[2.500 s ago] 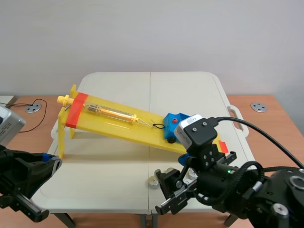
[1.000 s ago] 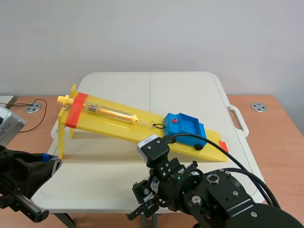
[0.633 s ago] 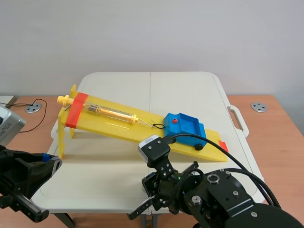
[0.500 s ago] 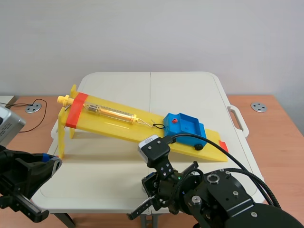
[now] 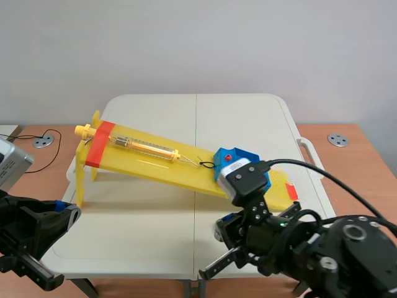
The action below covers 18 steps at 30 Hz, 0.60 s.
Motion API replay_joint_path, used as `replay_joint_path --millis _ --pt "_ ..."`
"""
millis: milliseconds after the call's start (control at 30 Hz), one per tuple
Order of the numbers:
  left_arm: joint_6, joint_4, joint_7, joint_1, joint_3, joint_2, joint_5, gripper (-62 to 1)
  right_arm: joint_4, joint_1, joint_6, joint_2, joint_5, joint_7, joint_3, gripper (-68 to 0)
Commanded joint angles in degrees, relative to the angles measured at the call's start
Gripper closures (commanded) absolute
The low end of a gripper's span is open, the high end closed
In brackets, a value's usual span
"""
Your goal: Place the four metal weights on the blue cart on the ramp.
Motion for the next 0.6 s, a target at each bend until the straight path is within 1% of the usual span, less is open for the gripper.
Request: replay_joint_path --millis 0,67,200,267,367,467,567 --pt "-1.4 2.6 -5.9 -0.3 -0.8 0.3 -3.0 -3.1 9.1 -0.7 1.5 2.0 5.8 4.3 3.1 -0.6" --pt "-1.4 2.6 -5.9 -0.3 -0.8 0.3 -3.0 -3.1 12.2 -2.8 1.6 2.5 7.8 4.1 5.6 -0.6" --pt "-1.4 2.6 -5.9 -0.3 -0.8 0.3 -3.0 -3.1 17.2 -5.4 2.7 2.6 13.2 3.2 11.6 -0.6" --pt "-1.4 2.6 -5.9 -0.3 -0.8 0.3 -3.0 -3.1 18.8 -5.4 3.5 2.6 16.6 2.0 14.5 -0.6" --pt "-1.4 2.6 -5.9 -0.3 -0.8 0.3 -3.0 -3.1 19.6 -4.6 4.0 2.4 20.4 2.2 18.6 -0.6" --pt "-1.4 2.6 -5.9 -0.3 -0.8 0.3 -3.0 -3.1 19.5 -2.4 3.9 0.6 20.8 2.2 22.1 -0.6" --pt "-1.4 2.6 -5.9 -0.3 -0.8 0.3 -3.0 -3.1 18.7 0.8 3.9 -1.9 21.6 2.1 23.8 -0.6"
